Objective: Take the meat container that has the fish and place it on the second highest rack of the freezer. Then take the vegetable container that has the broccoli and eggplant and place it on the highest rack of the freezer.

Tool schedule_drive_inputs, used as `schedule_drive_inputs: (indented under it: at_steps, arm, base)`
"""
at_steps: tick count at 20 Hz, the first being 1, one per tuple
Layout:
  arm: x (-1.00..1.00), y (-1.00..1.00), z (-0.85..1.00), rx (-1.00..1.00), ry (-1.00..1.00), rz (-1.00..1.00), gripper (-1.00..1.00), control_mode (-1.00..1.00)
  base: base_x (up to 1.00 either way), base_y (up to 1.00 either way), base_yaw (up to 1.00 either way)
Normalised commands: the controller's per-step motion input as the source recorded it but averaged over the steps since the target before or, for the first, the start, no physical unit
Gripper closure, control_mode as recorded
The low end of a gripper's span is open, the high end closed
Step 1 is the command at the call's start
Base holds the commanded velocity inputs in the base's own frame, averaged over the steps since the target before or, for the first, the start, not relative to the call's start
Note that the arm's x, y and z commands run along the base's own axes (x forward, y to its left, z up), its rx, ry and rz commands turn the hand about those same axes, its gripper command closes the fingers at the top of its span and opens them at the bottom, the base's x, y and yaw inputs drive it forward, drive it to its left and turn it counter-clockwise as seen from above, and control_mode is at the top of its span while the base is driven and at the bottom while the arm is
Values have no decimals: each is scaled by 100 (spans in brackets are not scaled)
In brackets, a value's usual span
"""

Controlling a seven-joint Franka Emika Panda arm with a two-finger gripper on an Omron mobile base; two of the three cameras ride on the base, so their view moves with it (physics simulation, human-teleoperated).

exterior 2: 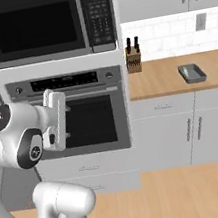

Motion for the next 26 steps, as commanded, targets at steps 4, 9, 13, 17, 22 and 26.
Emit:
schedule_drive_inputs:
  at_steps: [4,9,13,17,22,26]
  arm:
    - [0,0,0,0,0,0,-100,100]
    - [0,0,0,0,0,0,-100,100]
    - [0,0,0,0,0,0,-100,100]
    - [0,0,0,0,0,0,-100,100]
    - [0,0,0,0,0,0,-100,100]
    - [0,0,0,0,0,0,-100,100]
  base:
    - [95,-100,0]
    - [100,-100,0]
    - [98,-100,0]
    - [48,-97,24]
    - [38,-30,33]
    - [61,-42,13]
